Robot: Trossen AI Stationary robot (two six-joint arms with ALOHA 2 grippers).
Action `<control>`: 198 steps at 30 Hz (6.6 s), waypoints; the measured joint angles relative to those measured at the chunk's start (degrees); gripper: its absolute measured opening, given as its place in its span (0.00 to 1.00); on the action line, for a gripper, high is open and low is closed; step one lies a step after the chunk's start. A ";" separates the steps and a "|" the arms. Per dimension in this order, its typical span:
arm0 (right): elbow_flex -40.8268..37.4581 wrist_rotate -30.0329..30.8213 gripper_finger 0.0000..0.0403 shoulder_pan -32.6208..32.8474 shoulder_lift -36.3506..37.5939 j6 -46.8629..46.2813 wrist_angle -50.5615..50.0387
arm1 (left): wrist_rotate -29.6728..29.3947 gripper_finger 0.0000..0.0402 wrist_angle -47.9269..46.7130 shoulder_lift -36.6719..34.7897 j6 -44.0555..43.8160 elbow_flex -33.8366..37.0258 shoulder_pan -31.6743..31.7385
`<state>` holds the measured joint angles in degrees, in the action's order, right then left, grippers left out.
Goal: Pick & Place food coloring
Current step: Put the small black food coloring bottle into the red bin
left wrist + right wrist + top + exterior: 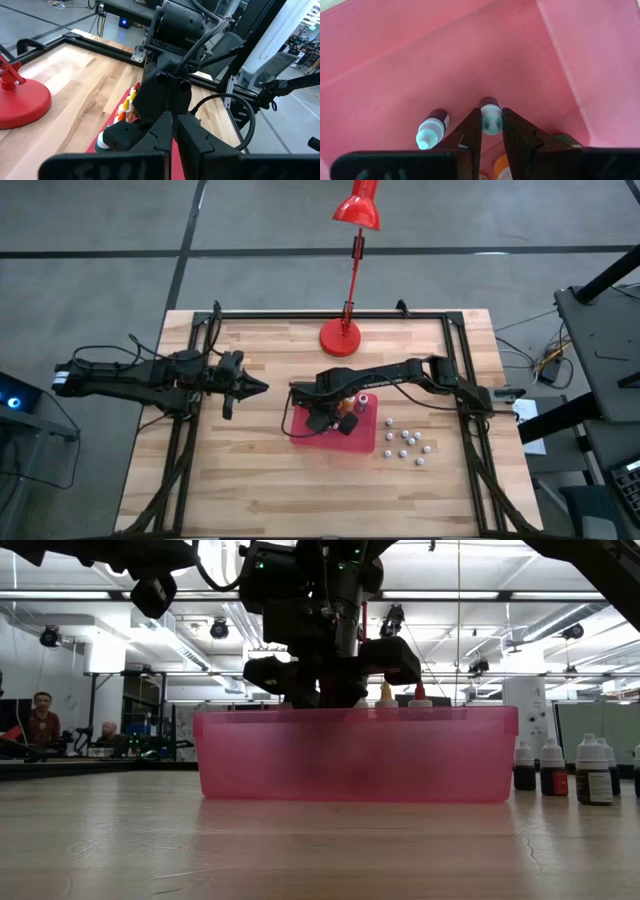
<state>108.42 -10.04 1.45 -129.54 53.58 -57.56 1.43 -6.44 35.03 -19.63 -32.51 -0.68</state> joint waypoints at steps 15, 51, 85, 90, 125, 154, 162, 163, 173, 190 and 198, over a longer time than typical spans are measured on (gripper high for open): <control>0.00 0.09 0.23 0.00 -0.02 -0.04 0.04 | 0.00 0.00 0.00 0.00 -0.03 0.00 0.00; 20.55 -4.02 0.25 3.58 0.68 -16.48 -21.65 | 0.01 0.00 0.01 -0.01 -0.07 0.00 0.01; -9.89 -5.00 0.17 4.70 33.72 -46.86 -23.19 | 0.00 0.00 0.02 -0.02 0.19 0.00 0.01; -20.98 -4.72 0.17 4.70 42.87 -50.69 -14.22 | 0.00 0.00 0.02 -0.02 0.26 0.00 0.00; -55.30 3.04 0.35 4.50 49.27 -50.64 5.64 | 0.00 0.00 0.00 -0.02 2.53 0.00 0.02; -55.30 4.13 0.46 3.21 38.58 -55.34 10.58 | -0.04 0.00 0.00 -0.02 -0.04 0.00 0.02; -55.30 4.09 0.33 3.15 38.71 -55.55 10.56 | -0.04 0.00 -0.02 -0.02 -0.07 0.00 0.02; -55.30 4.09 0.31 3.15 38.65 -55.56 10.54 | -0.04 0.00 0.00 -0.02 -0.09 0.00 0.02; -55.30 4.11 0.15 3.13 38.62 -55.16 10.54 | -0.04 0.00 -0.02 -0.02 -0.16 0.00 0.02; -53.36 4.11 0.12 3.13 40.03 -55.12 5.12 | -0.04 0.00 -0.01 -0.02 -0.12 0.00 0.02; -47.21 4.15 0.12 3.13 42.42 -54.84 -1.87 | -0.04 0.00 0.00 0.00 -0.11 0.00 0.00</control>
<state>61.21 -5.90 4.58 -87.12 -1.26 -59.43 1.39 -6.44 35.02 -19.75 -32.51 -0.69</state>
